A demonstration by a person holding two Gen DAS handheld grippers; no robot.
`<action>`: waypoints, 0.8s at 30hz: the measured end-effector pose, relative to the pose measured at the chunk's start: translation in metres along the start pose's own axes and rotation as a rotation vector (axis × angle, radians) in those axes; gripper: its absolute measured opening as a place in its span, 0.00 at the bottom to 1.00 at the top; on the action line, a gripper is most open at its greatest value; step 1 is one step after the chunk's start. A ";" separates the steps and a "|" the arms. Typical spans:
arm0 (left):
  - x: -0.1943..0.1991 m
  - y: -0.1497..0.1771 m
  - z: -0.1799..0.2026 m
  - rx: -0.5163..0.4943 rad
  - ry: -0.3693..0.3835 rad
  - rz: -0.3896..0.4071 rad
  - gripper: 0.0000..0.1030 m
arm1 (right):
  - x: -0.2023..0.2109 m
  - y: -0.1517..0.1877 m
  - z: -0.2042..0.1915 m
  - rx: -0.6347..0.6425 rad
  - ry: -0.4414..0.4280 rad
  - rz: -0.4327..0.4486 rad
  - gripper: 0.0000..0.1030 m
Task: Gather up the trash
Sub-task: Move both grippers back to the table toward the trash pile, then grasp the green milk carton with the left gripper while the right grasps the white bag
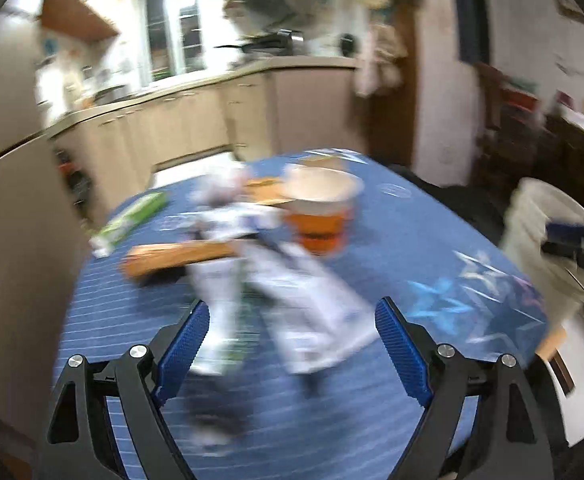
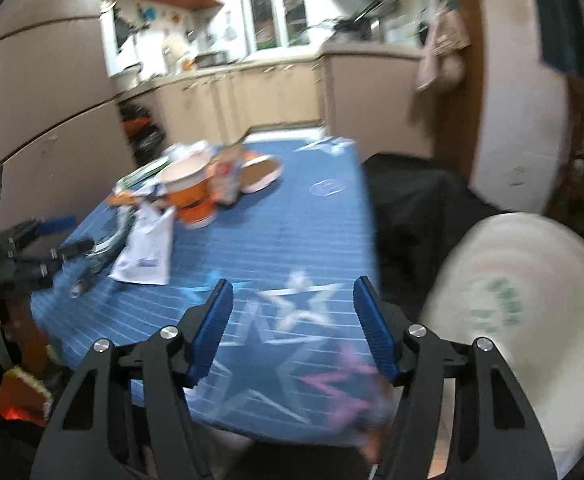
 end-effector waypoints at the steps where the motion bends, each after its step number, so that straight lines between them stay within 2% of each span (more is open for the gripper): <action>1: 0.003 0.000 -0.019 0.020 0.001 0.004 0.92 | -0.008 -0.002 -0.011 0.012 -0.016 -0.008 0.59; 5: -0.004 0.004 -0.063 0.029 0.027 -0.008 0.95 | -0.043 -0.018 -0.058 0.068 -0.110 -0.060 0.62; 7: -0.017 0.009 -0.072 0.001 0.055 -0.039 0.95 | -0.059 -0.026 -0.080 0.086 -0.125 -0.078 0.79; 9: -0.031 0.012 -0.074 -0.027 0.073 -0.072 0.95 | -0.068 -0.032 -0.092 0.095 -0.121 -0.082 0.84; 13: -0.053 0.011 -0.065 -0.078 0.155 -0.128 0.95 | -0.076 -0.039 -0.094 0.067 -0.099 -0.087 0.85; 15: -0.065 0.007 -0.062 -0.093 0.146 -0.149 0.95 | -0.078 -0.038 -0.089 0.023 -0.107 -0.098 0.86; 18: -0.093 0.002 -0.066 -0.061 0.132 -0.210 0.95 | -0.083 -0.035 -0.083 -0.013 -0.112 -0.125 0.86; 21: -0.113 0.004 -0.062 -0.055 0.123 -0.277 0.95 | -0.090 -0.036 -0.090 -0.004 -0.114 -0.137 0.86; 24: -0.114 0.005 -0.062 -0.058 0.116 -0.274 0.94 | -0.094 -0.040 -0.101 0.032 -0.117 -0.133 0.86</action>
Point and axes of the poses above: each gripper's, at about its wrist camera, not at the fingertips, and x roughly against the way its jaws point, z to its right, y to its underside, the point moved 3 cm from there along -x, roughly the way its jaws point, and after that the axes turned 10 degrees about -z, right-handed, at the moved point
